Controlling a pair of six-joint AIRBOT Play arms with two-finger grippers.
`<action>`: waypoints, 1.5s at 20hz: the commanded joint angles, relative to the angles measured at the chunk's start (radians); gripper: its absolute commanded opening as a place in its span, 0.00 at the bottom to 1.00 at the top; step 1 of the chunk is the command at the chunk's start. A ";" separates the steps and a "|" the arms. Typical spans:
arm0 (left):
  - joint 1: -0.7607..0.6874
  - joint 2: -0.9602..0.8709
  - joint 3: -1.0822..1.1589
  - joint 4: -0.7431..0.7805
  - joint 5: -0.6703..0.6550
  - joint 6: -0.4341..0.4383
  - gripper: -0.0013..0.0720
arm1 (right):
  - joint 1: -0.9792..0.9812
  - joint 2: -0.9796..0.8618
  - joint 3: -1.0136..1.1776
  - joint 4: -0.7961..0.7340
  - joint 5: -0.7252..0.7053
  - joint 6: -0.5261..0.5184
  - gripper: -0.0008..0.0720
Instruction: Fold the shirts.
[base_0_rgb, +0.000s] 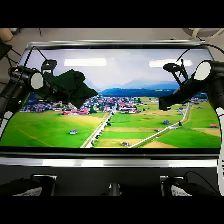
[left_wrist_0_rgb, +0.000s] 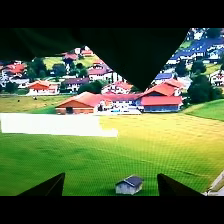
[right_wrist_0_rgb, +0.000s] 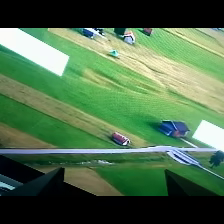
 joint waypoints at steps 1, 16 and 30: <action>0.000 0.000 0.000 0.000 0.000 0.000 1.00 | 0.001 0.000 0.000 0.000 0.000 0.000 0.95; -0.001 0.000 0.000 0.000 0.006 0.000 1.00 | 0.001 0.000 0.000 0.000 -0.031 0.001 0.95; 0.008 -0.070 0.000 -0.002 0.273 -0.018 1.00 | 0.001 0.000 0.000 0.003 -0.291 -0.007 0.95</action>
